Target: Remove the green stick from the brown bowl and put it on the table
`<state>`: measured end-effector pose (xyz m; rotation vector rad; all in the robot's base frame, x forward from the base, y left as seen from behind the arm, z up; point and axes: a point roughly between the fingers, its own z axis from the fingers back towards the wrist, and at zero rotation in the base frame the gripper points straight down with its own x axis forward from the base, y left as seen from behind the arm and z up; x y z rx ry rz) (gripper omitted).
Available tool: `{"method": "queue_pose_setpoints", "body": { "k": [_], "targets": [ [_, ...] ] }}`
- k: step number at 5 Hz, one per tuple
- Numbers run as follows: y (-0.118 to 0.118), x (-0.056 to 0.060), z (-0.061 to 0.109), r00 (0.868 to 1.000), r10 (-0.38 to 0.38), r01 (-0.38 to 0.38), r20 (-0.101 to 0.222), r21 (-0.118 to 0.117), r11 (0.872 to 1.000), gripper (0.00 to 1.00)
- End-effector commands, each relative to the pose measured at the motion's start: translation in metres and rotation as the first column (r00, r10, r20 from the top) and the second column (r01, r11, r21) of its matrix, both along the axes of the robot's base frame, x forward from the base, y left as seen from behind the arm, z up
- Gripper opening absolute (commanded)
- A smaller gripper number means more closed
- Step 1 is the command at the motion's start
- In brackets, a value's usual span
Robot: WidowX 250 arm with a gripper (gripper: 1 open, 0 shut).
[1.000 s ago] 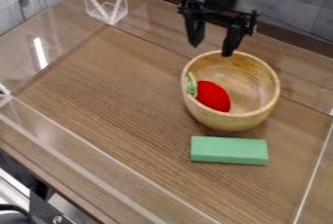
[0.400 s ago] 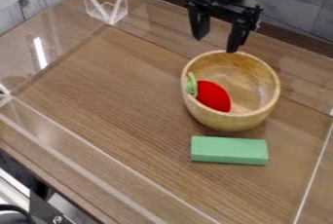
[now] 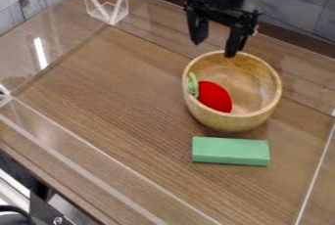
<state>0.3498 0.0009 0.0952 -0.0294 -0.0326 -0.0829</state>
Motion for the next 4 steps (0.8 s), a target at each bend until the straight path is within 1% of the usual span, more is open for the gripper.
{"method": "queue_pose_setpoints", "body": {
  "k": [1, 3, 4],
  "targets": [
    [0.0, -0.006, -0.005, 0.997, 0.071, -0.071, 0.032, 0.0, 0.997, 1.0],
    [0.007, -0.004, 0.007, 1.0, 0.009, -0.01, 0.022, 0.0, 1.0, 1.0],
    [0.0, 0.001, -0.004, 1.0, 0.026, -0.026, 0.017, -0.002, 1.0, 1.0]
  ]
}}
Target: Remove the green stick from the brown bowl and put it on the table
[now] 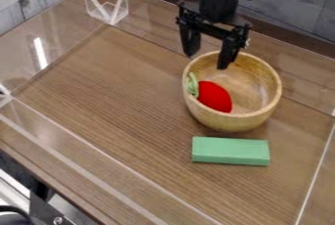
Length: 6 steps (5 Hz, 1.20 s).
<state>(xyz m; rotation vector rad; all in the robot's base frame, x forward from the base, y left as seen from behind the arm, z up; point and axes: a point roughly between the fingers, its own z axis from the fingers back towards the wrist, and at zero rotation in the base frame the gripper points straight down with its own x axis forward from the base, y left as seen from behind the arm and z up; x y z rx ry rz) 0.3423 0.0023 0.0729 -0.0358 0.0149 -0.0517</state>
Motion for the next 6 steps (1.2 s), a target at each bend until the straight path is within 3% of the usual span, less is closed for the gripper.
{"method": "queue_pose_setpoints", "body": {
  "k": [1, 3, 6],
  "targets": [
    [-0.007, 0.015, 0.008, 0.998, 0.018, -0.018, 0.062, 0.004, 1.0, 0.0],
    [-0.027, 0.031, -0.003, 0.99, 0.128, -0.129, 0.065, 0.001, 0.992, 0.0],
    [-0.032, 0.006, 0.004, 0.997, 0.059, -0.059, 0.058, -0.002, 0.998, 0.0]
  ]
}}
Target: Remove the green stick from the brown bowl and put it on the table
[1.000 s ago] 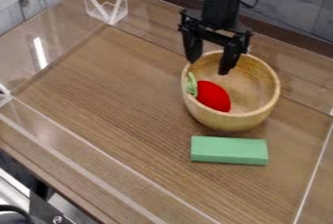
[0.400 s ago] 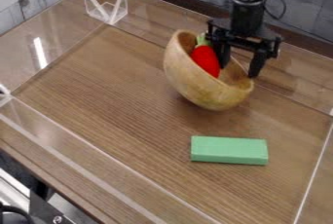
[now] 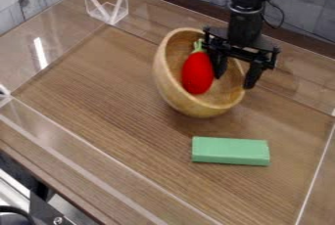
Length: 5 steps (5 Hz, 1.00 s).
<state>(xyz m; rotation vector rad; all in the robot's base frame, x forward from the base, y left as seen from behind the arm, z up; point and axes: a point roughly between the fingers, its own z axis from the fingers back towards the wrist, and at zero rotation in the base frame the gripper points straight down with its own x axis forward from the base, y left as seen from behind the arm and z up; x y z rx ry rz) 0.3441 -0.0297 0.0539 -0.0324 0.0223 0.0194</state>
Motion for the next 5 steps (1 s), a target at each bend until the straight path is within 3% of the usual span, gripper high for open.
{"method": "queue_pose_setpoints", "body": {
  "k": [1, 2, 4, 5],
  "targets": [
    [-0.002, 0.013, 0.026, 0.998, 0.002, -0.002, 0.066, -0.005, 1.0, 0.0],
    [-0.003, 0.022, 0.029, 0.998, 0.017, -0.017, 0.064, -0.005, 1.0, 0.0],
    [0.023, 0.008, 0.013, 0.995, 0.081, -0.081, 0.056, -0.006, 0.997, 0.0],
    [0.021, 0.0, 0.014, 0.995, 0.081, -0.08, 0.054, -0.007, 0.997, 0.0]
  ]
}}
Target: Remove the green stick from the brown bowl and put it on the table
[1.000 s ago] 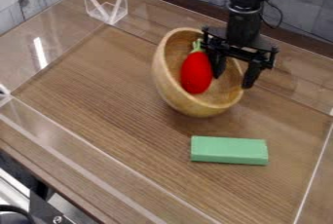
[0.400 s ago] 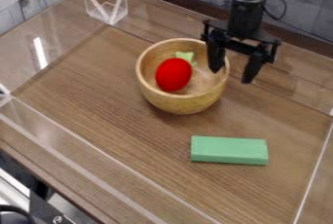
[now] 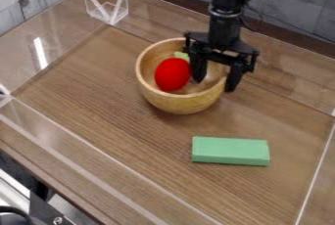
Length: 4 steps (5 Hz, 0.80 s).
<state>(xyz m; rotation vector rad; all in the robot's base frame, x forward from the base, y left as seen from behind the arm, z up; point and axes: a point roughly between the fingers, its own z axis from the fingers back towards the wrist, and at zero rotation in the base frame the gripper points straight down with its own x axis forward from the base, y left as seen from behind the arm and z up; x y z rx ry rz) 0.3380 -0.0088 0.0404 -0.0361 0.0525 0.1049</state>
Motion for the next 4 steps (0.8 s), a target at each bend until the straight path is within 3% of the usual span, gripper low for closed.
{"method": "queue_pose_setpoints", "body": {
  "k": [1, 4],
  "targets": [
    [-0.002, -0.002, 0.03, 0.996, -0.006, 0.006, 0.085, 0.0, 1.0, 0.0],
    [-0.013, -0.004, 0.033, 0.996, -0.031, 0.032, 0.082, -0.007, 0.999, 0.0]
  ]
}}
